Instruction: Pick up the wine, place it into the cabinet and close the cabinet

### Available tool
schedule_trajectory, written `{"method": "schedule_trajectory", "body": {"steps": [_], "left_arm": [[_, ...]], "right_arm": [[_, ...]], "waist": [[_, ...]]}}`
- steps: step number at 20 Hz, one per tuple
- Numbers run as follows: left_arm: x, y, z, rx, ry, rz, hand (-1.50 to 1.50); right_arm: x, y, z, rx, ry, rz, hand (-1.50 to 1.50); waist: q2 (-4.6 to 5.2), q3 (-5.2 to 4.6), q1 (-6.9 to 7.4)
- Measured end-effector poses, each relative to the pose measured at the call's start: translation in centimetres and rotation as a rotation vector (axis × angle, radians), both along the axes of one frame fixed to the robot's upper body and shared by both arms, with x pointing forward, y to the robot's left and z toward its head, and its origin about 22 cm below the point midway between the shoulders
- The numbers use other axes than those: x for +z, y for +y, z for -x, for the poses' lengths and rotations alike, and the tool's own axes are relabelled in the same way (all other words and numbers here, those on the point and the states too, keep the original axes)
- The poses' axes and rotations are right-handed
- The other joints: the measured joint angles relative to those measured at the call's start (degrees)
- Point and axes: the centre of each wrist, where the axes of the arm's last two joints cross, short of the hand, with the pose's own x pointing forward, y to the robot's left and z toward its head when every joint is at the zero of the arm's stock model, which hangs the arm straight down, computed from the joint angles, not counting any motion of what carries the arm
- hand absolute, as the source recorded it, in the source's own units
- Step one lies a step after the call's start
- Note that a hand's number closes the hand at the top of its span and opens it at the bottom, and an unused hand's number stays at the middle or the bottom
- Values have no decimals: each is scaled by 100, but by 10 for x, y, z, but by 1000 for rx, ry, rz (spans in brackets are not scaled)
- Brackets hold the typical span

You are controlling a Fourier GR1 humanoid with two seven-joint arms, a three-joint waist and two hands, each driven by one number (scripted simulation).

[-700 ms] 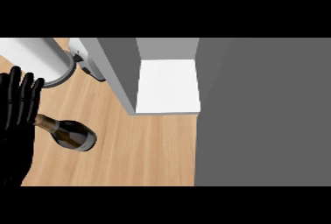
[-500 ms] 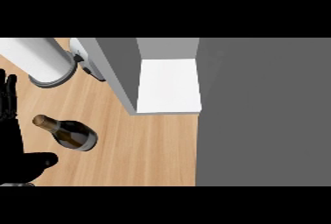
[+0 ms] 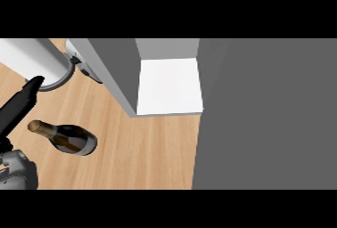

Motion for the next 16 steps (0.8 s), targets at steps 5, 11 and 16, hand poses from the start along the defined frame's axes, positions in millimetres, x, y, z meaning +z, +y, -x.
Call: {"method": "schedule_trajectory", "body": {"steps": [5,11,16], "left_arm": [[8,-32,-42,112,-38,27,-150],[27,-67,-87,137,-40,19,-150],[48,-81,-118,175,-16,12,-150]], "right_arm": [[6,6,10,99,20,-14,-150],[21,3,24,121,34,-27,-150],[30,2,30,120,39,-32,-150]], "waist": [[-20,7,-155],[-68,5,-124],[-90,-16,-69]]}}
